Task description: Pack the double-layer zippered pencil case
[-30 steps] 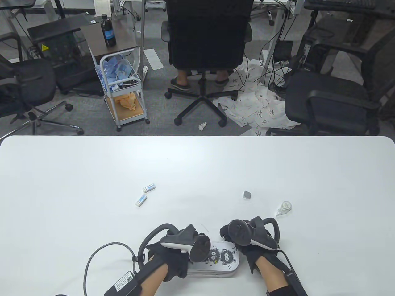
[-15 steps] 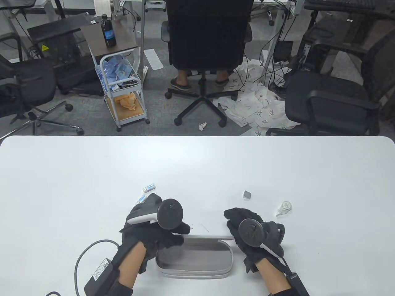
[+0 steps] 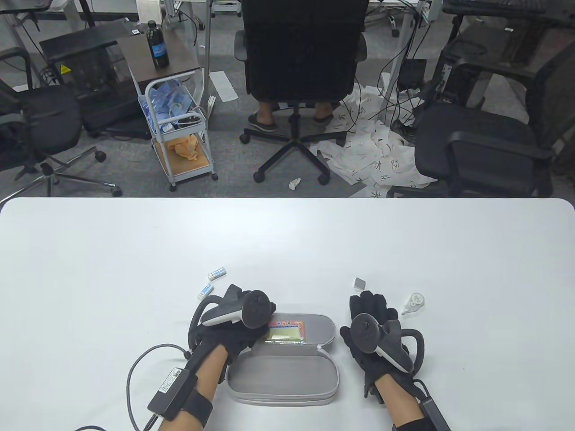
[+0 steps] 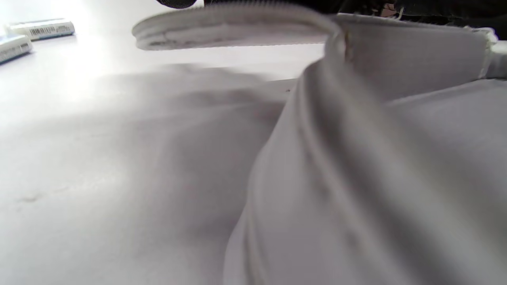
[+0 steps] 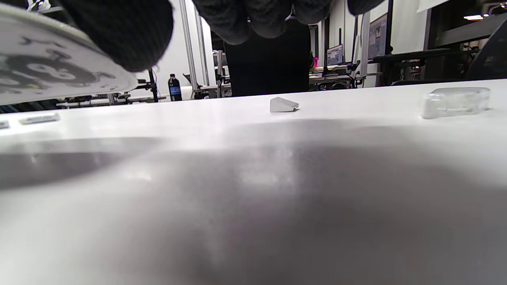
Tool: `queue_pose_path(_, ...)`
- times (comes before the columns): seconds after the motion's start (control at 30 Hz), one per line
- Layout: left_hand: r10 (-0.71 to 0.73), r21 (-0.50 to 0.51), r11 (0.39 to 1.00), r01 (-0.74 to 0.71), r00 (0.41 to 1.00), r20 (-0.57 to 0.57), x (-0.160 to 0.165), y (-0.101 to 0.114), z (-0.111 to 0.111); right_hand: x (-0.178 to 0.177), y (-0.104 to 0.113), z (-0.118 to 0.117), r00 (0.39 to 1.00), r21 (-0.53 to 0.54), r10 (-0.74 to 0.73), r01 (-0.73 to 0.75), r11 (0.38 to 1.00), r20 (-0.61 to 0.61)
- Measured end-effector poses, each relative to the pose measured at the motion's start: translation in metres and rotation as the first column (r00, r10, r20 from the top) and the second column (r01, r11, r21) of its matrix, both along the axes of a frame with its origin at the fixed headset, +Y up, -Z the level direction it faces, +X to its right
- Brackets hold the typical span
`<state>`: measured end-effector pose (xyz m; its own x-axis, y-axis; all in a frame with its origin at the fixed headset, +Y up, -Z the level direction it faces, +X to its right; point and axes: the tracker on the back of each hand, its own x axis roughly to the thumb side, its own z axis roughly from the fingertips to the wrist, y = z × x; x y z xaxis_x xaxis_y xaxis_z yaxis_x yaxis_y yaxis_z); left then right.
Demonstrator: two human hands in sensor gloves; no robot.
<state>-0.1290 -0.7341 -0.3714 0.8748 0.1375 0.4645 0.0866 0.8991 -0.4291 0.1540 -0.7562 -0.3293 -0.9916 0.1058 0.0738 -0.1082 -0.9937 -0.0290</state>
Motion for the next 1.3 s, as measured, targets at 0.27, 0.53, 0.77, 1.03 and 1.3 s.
queue_pose_path(0.27,0.165,0.241,0.963,-0.124,0.973,-0.159,-0.029,0.042,-0.021,-0.009,0.000,0.001,0.999,0.005,0.013,-0.012,1.000,-0.030)
queue_pose_path(0.53,-0.007,0.235,0.954,0.187,0.795,-0.607,-0.103,0.003,-0.052,-0.003,0.001,0.000,1.000,0.007,0.000,0.000,1.000,-0.005)
queue_pose_path(0.77,-0.053,0.182,0.960,0.215,0.773,-0.633,-0.111,-0.029,-0.062,0.002,0.000,-0.001,1.000,0.000,-0.012,0.012,1.000,0.009)
queue_pose_path(1.03,-0.127,0.189,0.938,0.290,0.795,-0.594,-0.110,-0.025,-0.057,0.004,0.000,-0.003,1.000,0.004,0.006,-0.006,1.000,0.007)
queue_pose_path(1.3,0.112,0.379,0.924,0.059,0.904,-0.413,-0.105,0.023,-0.012,0.003,0.001,-0.003,1.000,0.003,0.006,-0.006,1.000,-0.002)
